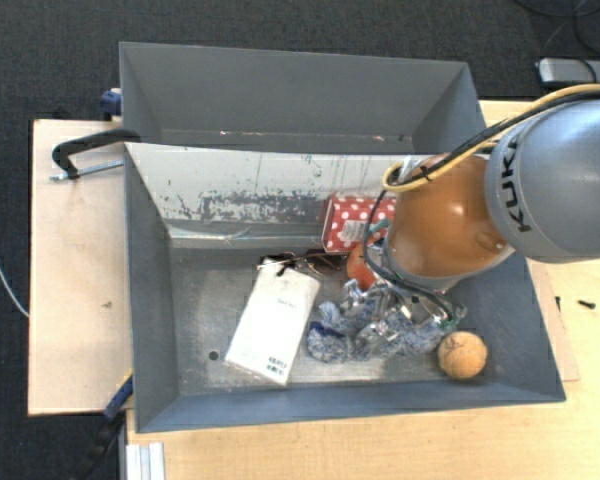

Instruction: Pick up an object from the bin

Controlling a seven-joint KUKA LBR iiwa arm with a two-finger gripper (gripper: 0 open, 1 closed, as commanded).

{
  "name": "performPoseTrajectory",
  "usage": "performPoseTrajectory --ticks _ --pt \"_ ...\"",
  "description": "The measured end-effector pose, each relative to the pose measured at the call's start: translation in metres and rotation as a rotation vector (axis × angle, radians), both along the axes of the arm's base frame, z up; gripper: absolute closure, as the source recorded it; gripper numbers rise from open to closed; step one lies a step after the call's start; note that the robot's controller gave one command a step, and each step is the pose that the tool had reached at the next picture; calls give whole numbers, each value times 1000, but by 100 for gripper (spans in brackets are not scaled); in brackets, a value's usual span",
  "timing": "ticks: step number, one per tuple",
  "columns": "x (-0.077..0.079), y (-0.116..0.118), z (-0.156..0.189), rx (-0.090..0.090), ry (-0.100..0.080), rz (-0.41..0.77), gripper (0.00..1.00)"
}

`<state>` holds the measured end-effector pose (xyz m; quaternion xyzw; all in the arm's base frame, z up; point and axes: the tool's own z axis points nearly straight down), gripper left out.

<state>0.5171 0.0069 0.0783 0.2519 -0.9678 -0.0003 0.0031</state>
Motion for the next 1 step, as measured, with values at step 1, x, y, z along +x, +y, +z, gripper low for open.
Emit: performPoseTrajectory --ticks 1 --pt "-4 -3 128 3 -10 -16 100"
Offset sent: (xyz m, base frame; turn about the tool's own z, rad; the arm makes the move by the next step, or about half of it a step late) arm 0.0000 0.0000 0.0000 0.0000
